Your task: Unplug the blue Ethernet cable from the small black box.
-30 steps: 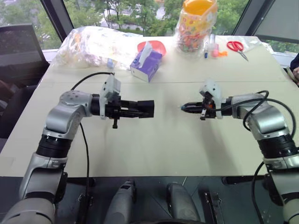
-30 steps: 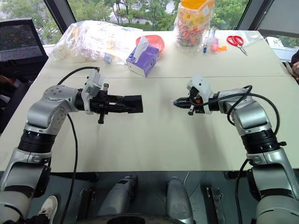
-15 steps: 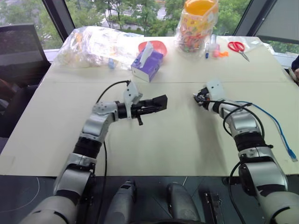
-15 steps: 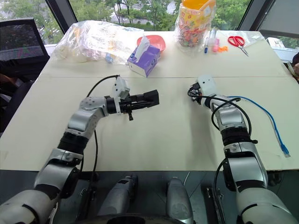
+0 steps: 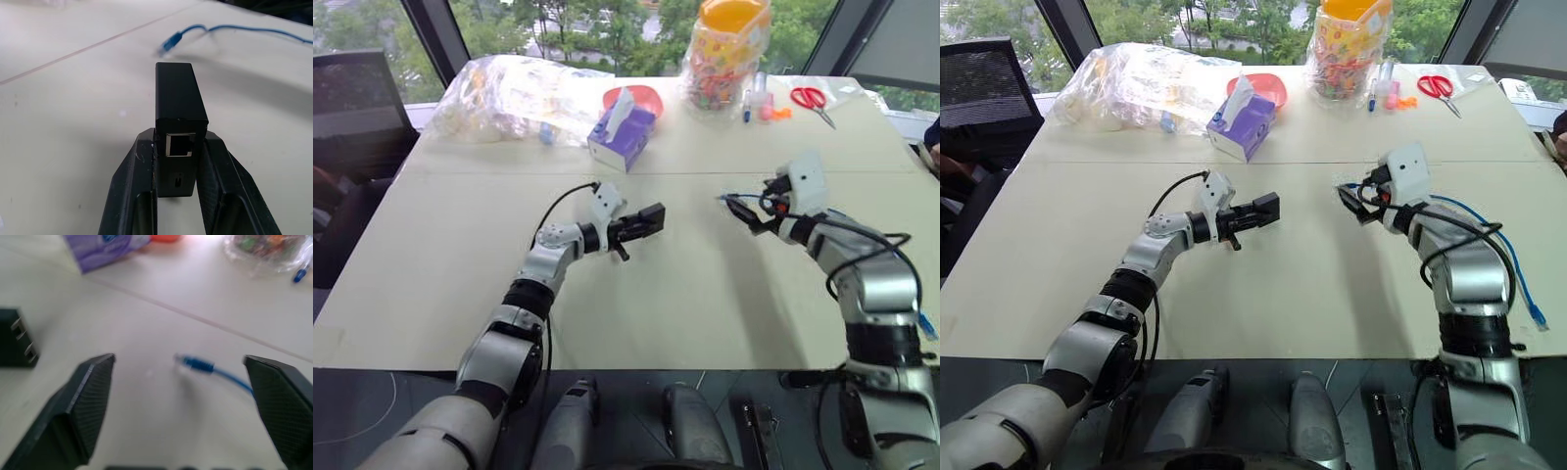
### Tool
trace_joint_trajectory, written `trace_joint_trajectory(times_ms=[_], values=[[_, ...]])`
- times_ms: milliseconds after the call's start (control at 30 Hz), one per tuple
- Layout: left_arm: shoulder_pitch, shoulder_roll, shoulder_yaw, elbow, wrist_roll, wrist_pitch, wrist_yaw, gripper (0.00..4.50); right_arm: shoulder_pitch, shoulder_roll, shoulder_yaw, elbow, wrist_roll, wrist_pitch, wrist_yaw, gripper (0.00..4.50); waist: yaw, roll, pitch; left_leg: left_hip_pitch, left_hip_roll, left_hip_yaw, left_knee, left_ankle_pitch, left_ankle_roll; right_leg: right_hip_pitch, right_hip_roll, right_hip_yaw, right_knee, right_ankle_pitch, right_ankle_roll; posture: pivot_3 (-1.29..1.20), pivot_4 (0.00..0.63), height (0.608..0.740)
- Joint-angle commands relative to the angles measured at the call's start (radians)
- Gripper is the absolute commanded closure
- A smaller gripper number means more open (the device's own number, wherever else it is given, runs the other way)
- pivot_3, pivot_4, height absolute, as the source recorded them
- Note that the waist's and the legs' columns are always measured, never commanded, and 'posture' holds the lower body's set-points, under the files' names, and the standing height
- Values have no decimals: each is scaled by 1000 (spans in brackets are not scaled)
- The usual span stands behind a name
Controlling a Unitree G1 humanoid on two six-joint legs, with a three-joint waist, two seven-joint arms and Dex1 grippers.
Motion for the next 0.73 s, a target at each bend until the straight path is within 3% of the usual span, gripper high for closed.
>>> trace_joint_trajectory(times_ms=[33,167,300,333,533,733], values=[[-20,0,15,88,31,-60,2,3507,88,-29,-3,-185,67,55,45,140,1,0,0,0,0,0,1,0,0,1,0,0,0,0,0,0,150,728],[-27,10,16,146,52,-103,-6,1684,167,-41,-22,-247,101,91,58,122,1,0,-1,0,0,0,4,0,0,2,0,0,0,0,-1,0,150,728],[-21,31,23,140,59,-109,-20,199,217,-69,-43,-276,120,98,75,122,0,0,-1,0,0,0,4,0,0,3,0,0,0,0,-5,0,150,728],[-17,37,25,130,59,-106,-26,34,225,-75,-46,-278,122,96,77,122,-1,0,-1,0,0,0,4,0,0,3,0,0,0,0,-5,0,150,728],[57,109,44,-79,18,-6,-81,34,274,-105,-85,-281,132,86,88,122,-4,0,-1,0,1,0,3,0,0,2,0,0,0,0,-4,0,150,728],[171,186,79,-416,-67,213,-97,34,303,-122,-126,-314,188,106,117,122,5,0,-1,0,1,0,3,0,0,2,0,0,-1,0,-5,0,150,728]])
